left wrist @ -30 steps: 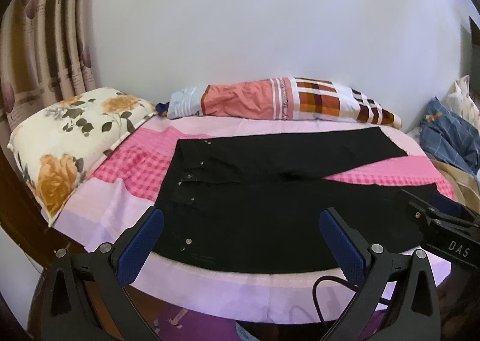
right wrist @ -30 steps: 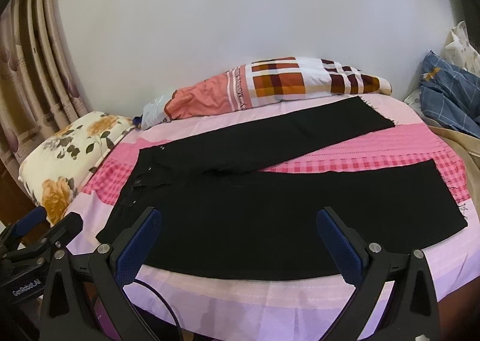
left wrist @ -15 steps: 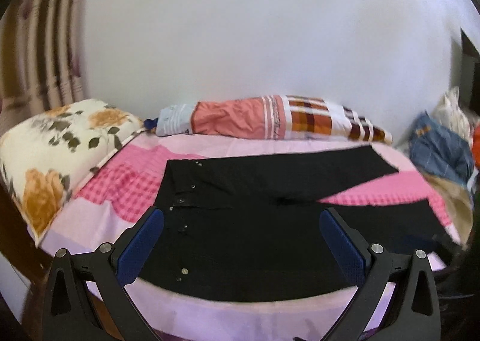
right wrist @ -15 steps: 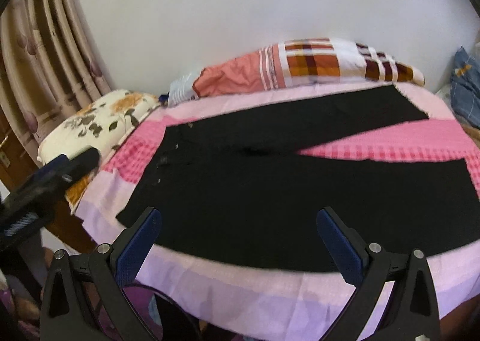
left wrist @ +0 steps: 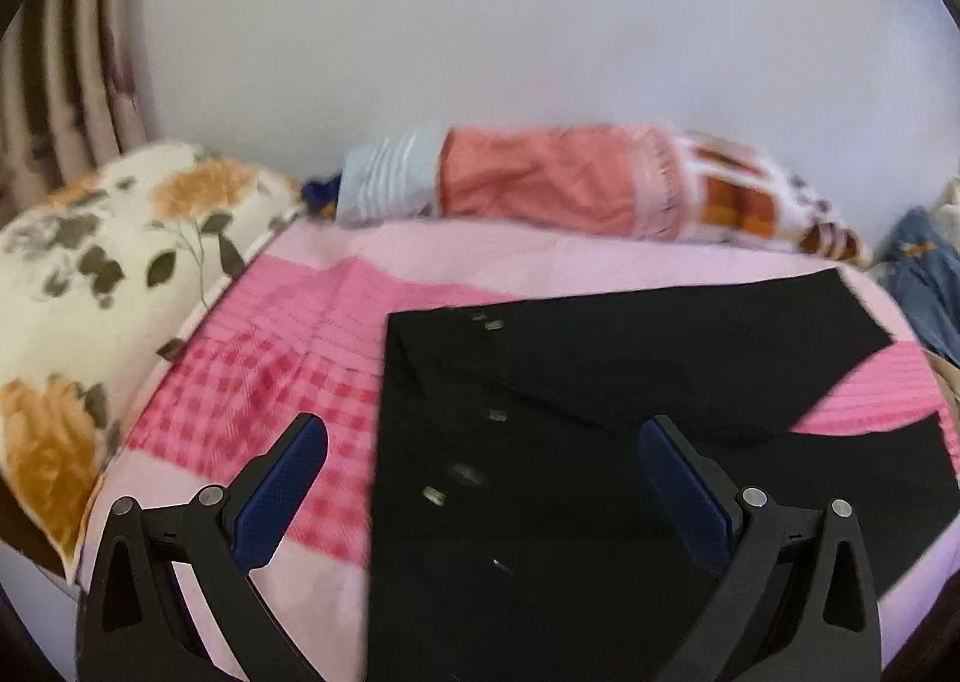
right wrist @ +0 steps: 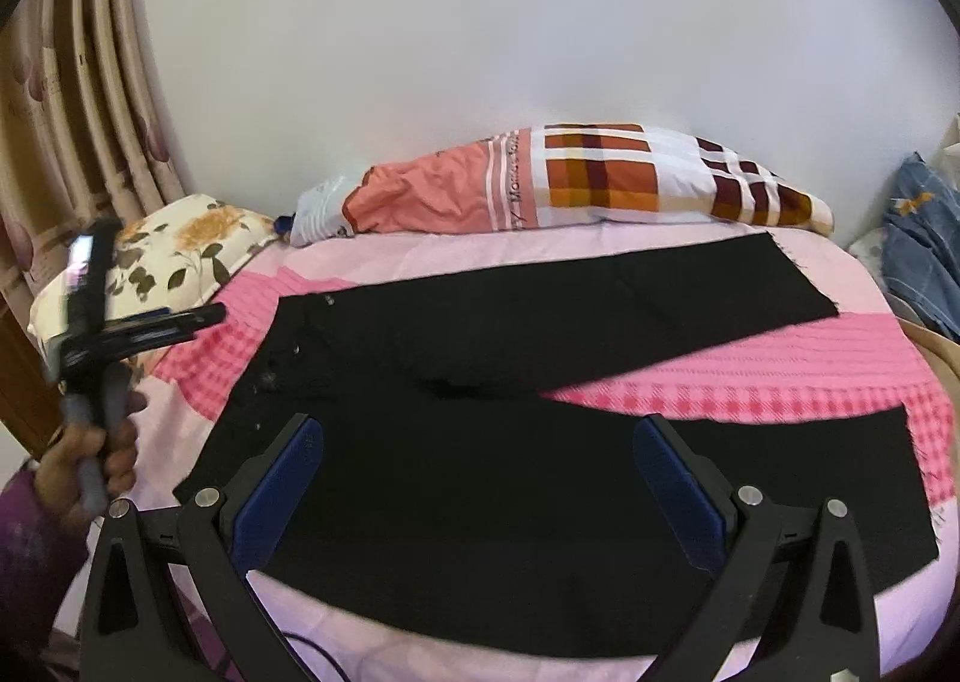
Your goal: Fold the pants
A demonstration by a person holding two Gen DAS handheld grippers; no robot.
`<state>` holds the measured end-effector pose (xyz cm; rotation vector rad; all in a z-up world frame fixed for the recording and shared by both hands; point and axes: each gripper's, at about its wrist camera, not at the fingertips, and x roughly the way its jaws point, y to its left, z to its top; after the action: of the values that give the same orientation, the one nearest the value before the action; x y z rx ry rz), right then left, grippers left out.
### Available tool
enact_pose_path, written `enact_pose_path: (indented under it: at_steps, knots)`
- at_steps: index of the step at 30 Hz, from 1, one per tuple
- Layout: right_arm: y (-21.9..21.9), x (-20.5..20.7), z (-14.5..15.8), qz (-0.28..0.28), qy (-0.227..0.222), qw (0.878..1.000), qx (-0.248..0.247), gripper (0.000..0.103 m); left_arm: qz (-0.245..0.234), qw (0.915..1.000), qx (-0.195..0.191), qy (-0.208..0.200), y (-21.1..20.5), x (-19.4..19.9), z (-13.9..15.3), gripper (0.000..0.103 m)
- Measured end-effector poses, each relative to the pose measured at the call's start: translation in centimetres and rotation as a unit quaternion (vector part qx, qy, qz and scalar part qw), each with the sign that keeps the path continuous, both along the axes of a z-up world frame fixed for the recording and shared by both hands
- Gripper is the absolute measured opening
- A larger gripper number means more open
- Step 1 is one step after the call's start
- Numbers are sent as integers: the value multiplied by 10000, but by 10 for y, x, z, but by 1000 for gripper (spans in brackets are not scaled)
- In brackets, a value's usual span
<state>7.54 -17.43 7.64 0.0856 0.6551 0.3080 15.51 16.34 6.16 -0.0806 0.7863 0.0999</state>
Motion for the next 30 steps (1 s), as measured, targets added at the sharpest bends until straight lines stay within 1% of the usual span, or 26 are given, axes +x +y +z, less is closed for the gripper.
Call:
enact_pose_path:
  at_steps: [2, 4, 5, 6, 7, 9, 11, 13, 16, 18, 19, 20, 21, 22, 23, 24, 26, 27, 29, 30]
  knots:
    - [2, 10, -2, 7, 25, 10000, 8, 103, -153, 9992, -279, 249, 32, 38, -21, 101]
    - [2, 23, -8, -15, 132, 9999, 75, 103, -241, 9959, -725, 486, 60, 72, -41, 99]
    - [2, 26, -11, -36, 180, 9998, 86, 103, -265, 9945, -848, 557, 70, 84, -48, 93]
    - [1, 32, -14, -75, 257, 9996, 95, 103, -230, 9935, -893, 665, 84, 103, -59, 88]
    - [-1, 37, -19, -113, 347, 9993, 124, 103, -234, 9926, -903, 773, 88, 112, -66, 85]
    - [-4, 45, -26, -187, 479, 9986, 155, 103, -263, 9905, -919, 993, 103, 137, -85, 74]
    - [-7, 54, -35, -256, 641, 9975, 174, 103, -401, 9883, -893, 1171, 104, 151, -97, 67]
    - [-8, 61, -42, -285, 774, 9964, 196, 103, -496, 9865, -783, 1350, 105, 165, -110, 66]
    - [-6, 68, -49, -316, 906, 9953, 141, 103, -685, 9827, -966, 1424, 109, 180, -123, 66]
    - [-5, 72, -52, -312, 962, 9948, 118, 103, -794, 9789, -1260, 1401, 114, 187, -128, 64]
    - [-3, 74, -53, -328, 984, 9946, 81, 103, -836, 9775, -1352, 1386, 116, 187, -129, 60]
    - [-2, 76, -55, -329, 1008, 9943, 66, 103, -915, 9749, -1471, 1400, 115, 188, -130, 44]
    - [-1, 76, -55, -335, 1024, 9942, 58, 103, -907, 9744, -1408, 1500, 112, 190, -131, 43]
    - [-1, 78, -56, -364, 1043, 9939, 43, 103, -923, 9768, -1246, 1477, 107, 190, -130, 40]
    - [-2, 79, -56, -387, 1056, 9937, 18, 103, -934, 9797, -1048, 1434, 103, 189, -127, 31]
    - [-2, 81, -56, -395, 1063, 9935, 41, 103, -904, 9814, -955, 1402, 101, 187, -126, 24]
    - [-2, 85, -55, -404, 1081, 9933, 98, 103, -769, 9836, -1024, 1271, 102, 181, -119, 18]
    - [-4, 90, -54, -375, 1116, 9928, 212, 103, -699, 9856, -1087, 1088, 101, 173, -109, 18]
    - [-12, 103, -49, -325, 1187, 9906, 593, 103, -662, 9887, -1118, 753, 98, 158, -93, 17]
    - [-17, 111, -46, -289, 1223, 9884, 851, 103, -653, 9888, -1220, 562, 95, 147, -83, 17]
